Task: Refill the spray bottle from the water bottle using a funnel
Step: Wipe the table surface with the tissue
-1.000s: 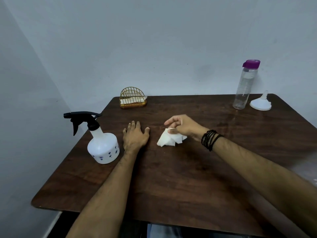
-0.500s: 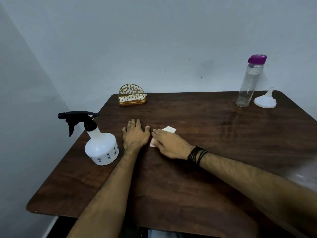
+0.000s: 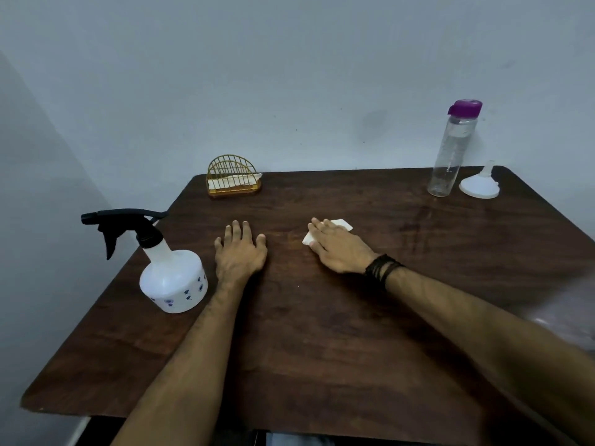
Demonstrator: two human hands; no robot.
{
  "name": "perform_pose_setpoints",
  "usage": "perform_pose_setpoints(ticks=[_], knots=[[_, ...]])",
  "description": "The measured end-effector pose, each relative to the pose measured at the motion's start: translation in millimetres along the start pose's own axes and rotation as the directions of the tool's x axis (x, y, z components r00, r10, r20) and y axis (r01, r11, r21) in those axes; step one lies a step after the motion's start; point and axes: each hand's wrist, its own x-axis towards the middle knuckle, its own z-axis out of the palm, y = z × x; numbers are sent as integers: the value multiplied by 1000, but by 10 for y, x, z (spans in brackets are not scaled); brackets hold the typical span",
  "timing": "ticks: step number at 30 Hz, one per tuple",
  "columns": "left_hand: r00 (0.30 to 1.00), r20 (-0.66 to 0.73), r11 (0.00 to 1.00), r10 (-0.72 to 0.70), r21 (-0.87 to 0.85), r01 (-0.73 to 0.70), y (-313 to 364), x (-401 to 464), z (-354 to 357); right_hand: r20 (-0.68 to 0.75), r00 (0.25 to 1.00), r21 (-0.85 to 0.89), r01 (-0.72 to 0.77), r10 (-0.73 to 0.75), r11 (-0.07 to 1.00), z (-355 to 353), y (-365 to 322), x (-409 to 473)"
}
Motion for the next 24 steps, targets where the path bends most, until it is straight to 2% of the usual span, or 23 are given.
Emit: perform_pose_setpoints(ticks=[6,8,12,15,18,21,24], knots=[[1000,9,1000,6,-4,-6,3,-18,-20,-13,995,-2,102,-102,995,86,22,-593],[1000,25,1000,5,-4,-5,-12,-24,-24,-10,999,-3,33,-33,999,14,260,-516],[1000,19,1000,10,4,-10,-10,-76,12,-48,967,24,-250,251,968,-159,955,-355],[1000,5,1000,7,8,-7,3,-83,-9,-77,945,43,-315,317,948,-155,1144,-434],[1000,4,1000,-23,20,23,80,-90,2,-103,966,56,-231,236,971,-89,926,-639],[997,-4,997,-71,7,71,166,-103,40,-155,986,167,-32,58,986,39,590,-858],[998,-5,998,-62,-4,62,156,-108,54,-199,977,266,128,-75,955,91,466,-914]])
